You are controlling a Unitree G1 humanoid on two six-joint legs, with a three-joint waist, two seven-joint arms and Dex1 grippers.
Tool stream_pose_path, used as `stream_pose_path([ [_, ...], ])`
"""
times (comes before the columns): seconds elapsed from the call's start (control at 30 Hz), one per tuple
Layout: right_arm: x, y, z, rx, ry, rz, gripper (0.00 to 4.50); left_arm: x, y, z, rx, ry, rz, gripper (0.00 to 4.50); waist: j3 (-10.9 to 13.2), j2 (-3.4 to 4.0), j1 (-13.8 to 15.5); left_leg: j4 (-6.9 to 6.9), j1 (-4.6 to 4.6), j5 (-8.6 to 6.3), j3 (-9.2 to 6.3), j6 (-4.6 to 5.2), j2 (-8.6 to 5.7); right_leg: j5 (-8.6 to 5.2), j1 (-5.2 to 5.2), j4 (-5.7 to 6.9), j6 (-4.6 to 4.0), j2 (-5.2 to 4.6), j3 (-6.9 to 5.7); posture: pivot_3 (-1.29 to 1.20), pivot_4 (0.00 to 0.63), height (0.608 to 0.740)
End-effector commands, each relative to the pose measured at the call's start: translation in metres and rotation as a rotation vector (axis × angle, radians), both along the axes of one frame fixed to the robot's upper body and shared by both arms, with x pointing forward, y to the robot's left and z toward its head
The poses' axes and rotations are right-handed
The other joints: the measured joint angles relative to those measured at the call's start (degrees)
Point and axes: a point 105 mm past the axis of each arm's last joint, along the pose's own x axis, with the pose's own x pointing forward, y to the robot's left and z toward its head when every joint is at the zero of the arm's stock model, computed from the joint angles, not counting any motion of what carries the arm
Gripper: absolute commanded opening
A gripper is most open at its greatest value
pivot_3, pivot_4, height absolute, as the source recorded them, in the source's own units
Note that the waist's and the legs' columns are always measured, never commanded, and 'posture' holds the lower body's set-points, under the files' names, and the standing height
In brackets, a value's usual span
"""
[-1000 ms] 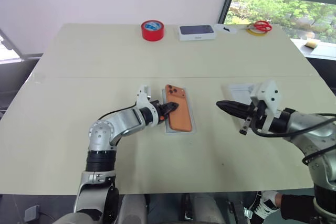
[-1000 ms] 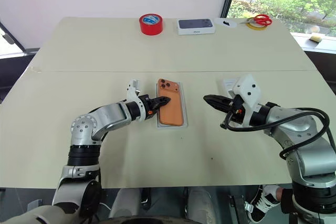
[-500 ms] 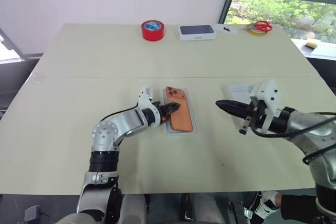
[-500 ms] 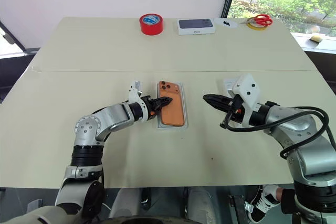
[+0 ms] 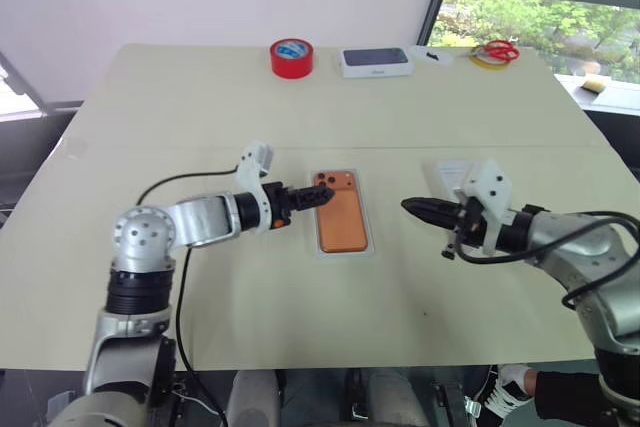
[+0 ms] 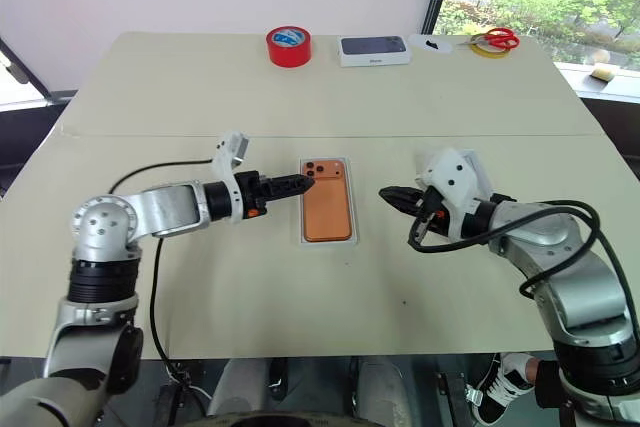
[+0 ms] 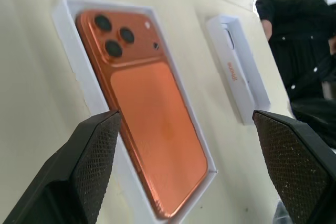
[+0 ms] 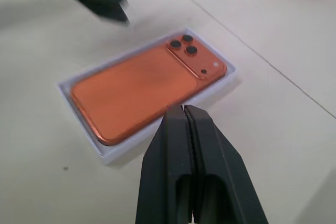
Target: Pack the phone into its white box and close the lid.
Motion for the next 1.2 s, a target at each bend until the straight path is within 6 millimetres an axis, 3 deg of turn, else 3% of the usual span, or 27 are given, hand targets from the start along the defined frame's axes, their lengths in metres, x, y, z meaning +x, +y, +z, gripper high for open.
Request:
stream_pose_path([
  [0.03,0.014,0.001,-0.003,-0.09,-0.025,-0.054,0.0,0.012,0.022,0.015,0.122,-0.165,0.095,3.99,0.0,0.0,-0.16,-0.02,0.0,0.0,0.01,0.0,0.01,0.0,-0.02,0.0,0.0,0.01,0.0,0.0,0.15,0.73],
  [0.13,0.027,0.008,-0.008,-0.098,-0.007,-0.101,0.0,0.014,0.028,0.002,0.322,-0.263,0.086,2.92,0.01,0.02,-0.27,-0.09,0.0,0.02,0.04,-0.03,0.03,0.0,-0.09,0.0,-0.01,0.05,0.01,0.0,0.15,0.73],
  [0.33,0.037,0.033,-0.027,-0.16,0.026,-0.104,0.0,0.012,0.009,-0.034,0.511,-0.302,-0.043,0.06,0.01,0.04,0.04,-0.03,-0.21,0.02,0.17,-0.04,0.02,0.0,-0.18,-0.04,-0.01,0.03,-0.03,0.0,0.15,0.73],
  [0.43,0.044,0.042,-0.035,-0.171,0.035,-0.133,0.0,0.012,0.0,-0.048,0.555,-0.278,-0.082,0.06,0.01,0.04,-0.09,0.03,-0.37,0.02,0.17,-0.03,0.03,0.02,-0.33,-0.02,-0.01,0.03,-0.03,0.0,0.15,0.73],
  [0.57,0.046,0.05,-0.045,-0.195,0.052,-0.134,0.0,0.01,-0.018,-0.047,0.499,-0.286,-0.13,0.06,0.0,0.05,-0.04,0.04,-0.36,0.03,0.17,-0.03,0.04,0.02,-0.35,0.04,0.0,0.05,-0.03,0.0,0.15,0.73],
  [0.77,0.042,0.052,-0.041,-0.193,0.05,-0.109,0.0,0.004,-0.05,-0.047,0.44,-0.286,-0.24,0.06,0.0,0.05,0.06,0.12,-0.36,0.03,0.15,-0.02,0.03,0.02,-0.3,0.07,0.0,0.04,-0.07,0.0,0.15,0.73],
  [0.93,0.035,0.036,-0.038,-0.221,0.055,-0.12,0.0,0.0,-0.082,-0.049,0.385,-0.284,-0.336,0.06,0.0,0.05,0.63,0.16,-0.37,0.02,0.14,0.0,0.0,0.02,-0.26,0.06,0.01,0.02,-0.09,0.0,0.15,0.73],
  [1.2,0.006,-0.014,-0.047,-0.309,0.119,-0.193,0.0,-0.014,-0.144,-0.05,0.305,-0.292,-0.533,0.06,-0.01,0.07,1.65,0.23,-0.39,-0.03,0.14,0.08,-0.05,0.01,-0.2,0.02,0.03,-0.01,-0.1,0.0,0.15,0.73],
])
